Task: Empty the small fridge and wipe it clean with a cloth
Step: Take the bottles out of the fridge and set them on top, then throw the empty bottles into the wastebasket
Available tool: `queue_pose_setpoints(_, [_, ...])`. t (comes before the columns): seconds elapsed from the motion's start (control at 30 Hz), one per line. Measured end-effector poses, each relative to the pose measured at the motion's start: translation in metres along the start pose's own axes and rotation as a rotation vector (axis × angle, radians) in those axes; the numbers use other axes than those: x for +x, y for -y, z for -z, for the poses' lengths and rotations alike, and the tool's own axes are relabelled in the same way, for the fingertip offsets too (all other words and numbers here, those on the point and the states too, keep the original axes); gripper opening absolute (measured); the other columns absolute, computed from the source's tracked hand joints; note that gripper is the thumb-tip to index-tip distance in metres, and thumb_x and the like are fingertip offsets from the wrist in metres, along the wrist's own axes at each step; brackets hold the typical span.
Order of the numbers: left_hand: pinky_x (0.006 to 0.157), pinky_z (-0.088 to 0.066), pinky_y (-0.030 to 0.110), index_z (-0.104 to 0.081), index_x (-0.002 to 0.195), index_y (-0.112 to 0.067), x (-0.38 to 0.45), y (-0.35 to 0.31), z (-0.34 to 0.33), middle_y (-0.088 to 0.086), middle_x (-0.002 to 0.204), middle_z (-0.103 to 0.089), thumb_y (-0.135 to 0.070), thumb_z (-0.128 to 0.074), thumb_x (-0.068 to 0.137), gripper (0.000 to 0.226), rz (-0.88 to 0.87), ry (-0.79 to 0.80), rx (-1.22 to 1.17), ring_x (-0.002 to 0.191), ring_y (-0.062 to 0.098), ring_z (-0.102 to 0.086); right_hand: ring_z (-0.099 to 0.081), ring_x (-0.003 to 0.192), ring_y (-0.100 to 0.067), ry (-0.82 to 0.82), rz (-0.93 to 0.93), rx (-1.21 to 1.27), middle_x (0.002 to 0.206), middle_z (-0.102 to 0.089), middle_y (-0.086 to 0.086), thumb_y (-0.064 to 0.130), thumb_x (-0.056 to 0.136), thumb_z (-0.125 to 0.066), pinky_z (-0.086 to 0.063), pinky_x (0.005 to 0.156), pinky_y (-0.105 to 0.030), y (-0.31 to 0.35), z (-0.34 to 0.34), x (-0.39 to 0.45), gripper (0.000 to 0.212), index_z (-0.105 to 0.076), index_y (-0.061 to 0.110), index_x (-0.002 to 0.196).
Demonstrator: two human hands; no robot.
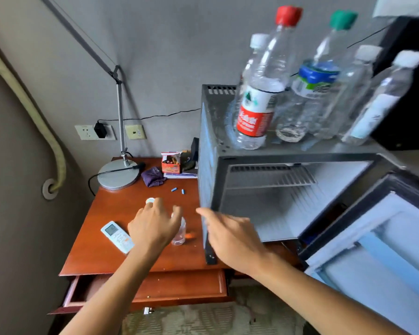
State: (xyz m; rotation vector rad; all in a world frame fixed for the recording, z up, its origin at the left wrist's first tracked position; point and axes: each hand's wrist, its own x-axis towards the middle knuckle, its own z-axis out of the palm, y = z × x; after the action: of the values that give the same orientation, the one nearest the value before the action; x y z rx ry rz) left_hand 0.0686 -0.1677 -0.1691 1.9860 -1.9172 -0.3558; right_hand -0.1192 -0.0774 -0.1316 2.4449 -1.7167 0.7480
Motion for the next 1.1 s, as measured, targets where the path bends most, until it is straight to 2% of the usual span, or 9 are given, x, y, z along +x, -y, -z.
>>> queue_pose_setpoints(0.13, [0.070, -0.053, 0.039, -0.062, 0.096, -0.023, -0.074, -0.033, 0.014, 0.009, 0.099, -0.071, -0.056, -0.046, 0.087, 0.038, -0.040, -0.073, 0.008, 0.087, 0.037, -0.066, -0.070, 0.066, -0.018, -0.382, -0.059, -0.126, 0.090, -0.075, 0.001, 0.011, 0.087, -0.060, -0.055, 0.051, -0.032, -0.037, 0.129, -0.097, 0.044, -0.055, 0.013, 0.131])
queue_pose_setpoints(0.23, [0.070, -0.051, 0.036, -0.067, 0.105, -0.024, -0.133, -0.074, 0.016, 0.005, 0.104, -0.073, -0.053, -0.048, 0.089, 0.039, -0.171, -0.050, -0.007, 0.091, 0.031, -0.068, -0.067, 0.099, -0.037, -0.374, -0.309, -0.354, 0.114, -0.069, -0.013, 0.029, 0.084, -0.050, -0.056, 0.079, -0.047, -0.093, 0.211, -0.159, 0.050, -0.058, 0.011, 0.130])
queue_pose_setpoints(0.33, [0.081, -0.050, 0.034, -0.068, 0.121, -0.026, -0.190, -0.127, 0.018, -0.004, 0.118, -0.072, -0.053, -0.051, 0.090, 0.044, -0.343, 0.052, -0.031, 0.107, 0.020, -0.066, -0.047, 0.129, -0.036, -0.136, -0.560, -0.543, 0.145, -0.049, -0.015, 0.056, 0.082, -0.042, -0.039, 0.102, -0.051, -0.156, 0.271, -0.202, 0.073, -0.048, 0.012, 0.141])
queue_pose_setpoints(0.47, [0.095, -0.051, 0.032, -0.063, 0.130, -0.029, -0.257, -0.195, 0.020, -0.010, 0.128, -0.067, -0.055, -0.046, 0.092, 0.049, -0.495, 0.118, -0.099, 0.118, 0.012, -0.061, -0.020, 0.151, -0.027, 0.354, -0.797, -0.482, 0.169, -0.004, 0.003, 0.086, 0.082, -0.034, -0.029, 0.116, -0.051, -0.189, 0.303, -0.239, 0.106, -0.002, 0.021, 0.159])
queue_pose_setpoints(0.67, [0.103, -0.047, 0.030, -0.055, 0.140, -0.030, -0.317, -0.266, 0.038, -0.011, 0.140, -0.059, -0.046, -0.052, 0.096, 0.047, -0.735, 0.146, -0.160, 0.127, 0.012, -0.056, -0.023, 0.152, -0.029, 0.411, -0.694, -0.361, 0.170, 0.003, -0.007, 0.087, 0.083, -0.030, -0.032, 0.116, -0.046, -0.147, 0.312, -0.241, 0.110, 0.002, 0.016, 0.160])
queue_pose_setpoints(0.8, [0.109, -0.041, 0.025, -0.050, 0.145, -0.034, -0.342, -0.281, 0.066, -0.019, 0.149, -0.050, -0.054, -0.046, 0.099, 0.051, -0.817, 0.109, -0.185, 0.134, 0.004, -0.048, -0.030, 0.148, -0.033, 0.403, -0.624, -0.176, 0.169, -0.007, -0.009, 0.065, 0.097, -0.024, -0.032, 0.114, -0.044, -0.120, 0.305, -0.230, 0.075, -0.032, 0.013, 0.150])
queue_pose_setpoints(0.9, [0.116, -0.030, 0.021, -0.041, 0.153, -0.036, -0.341, -0.277, 0.084, -0.023, 0.158, -0.038, -0.071, -0.032, 0.099, 0.065, -0.739, 0.105, -0.149, 0.143, -0.002, -0.035, -0.029, 0.148, -0.028, 0.388, -0.466, -0.108, 0.163, -0.028, -0.009, 0.057, 0.093, -0.014, -0.030, 0.115, -0.043, -0.104, 0.287, -0.210, 0.068, -0.048, 0.015, 0.135])
queue_pose_setpoints(1.0, [0.125, -0.018, 0.030, -0.036, 0.157, -0.030, -0.323, -0.263, 0.093, -0.012, 0.168, -0.025, -0.077, -0.020, 0.095, 0.079, -0.657, 0.088, 0.035, 0.154, 0.006, -0.020, -0.010, 0.154, -0.022, 0.306, -0.313, -0.146, 0.165, -0.023, -0.007, 0.045, 0.103, -0.024, -0.012, 0.125, -0.039, -0.095, 0.261, -0.182, 0.059, -0.036, 0.015, 0.153])
queue_pose_setpoints(1.1, [0.128, -0.001, 0.036, -0.023, 0.162, -0.025, -0.288, -0.238, 0.090, -0.006, 0.171, -0.009, -0.080, -0.015, 0.094, 0.087, -0.564, 0.045, 0.178, 0.157, 0.007, 0.000, 0.009, 0.155, -0.017, 0.317, -0.320, -0.075, 0.170, -0.004, 0.000, 0.057, 0.101, -0.023, 0.003, 0.126, -0.046, -0.089, 0.235, -0.150, 0.068, -0.016, 0.025, 0.161])
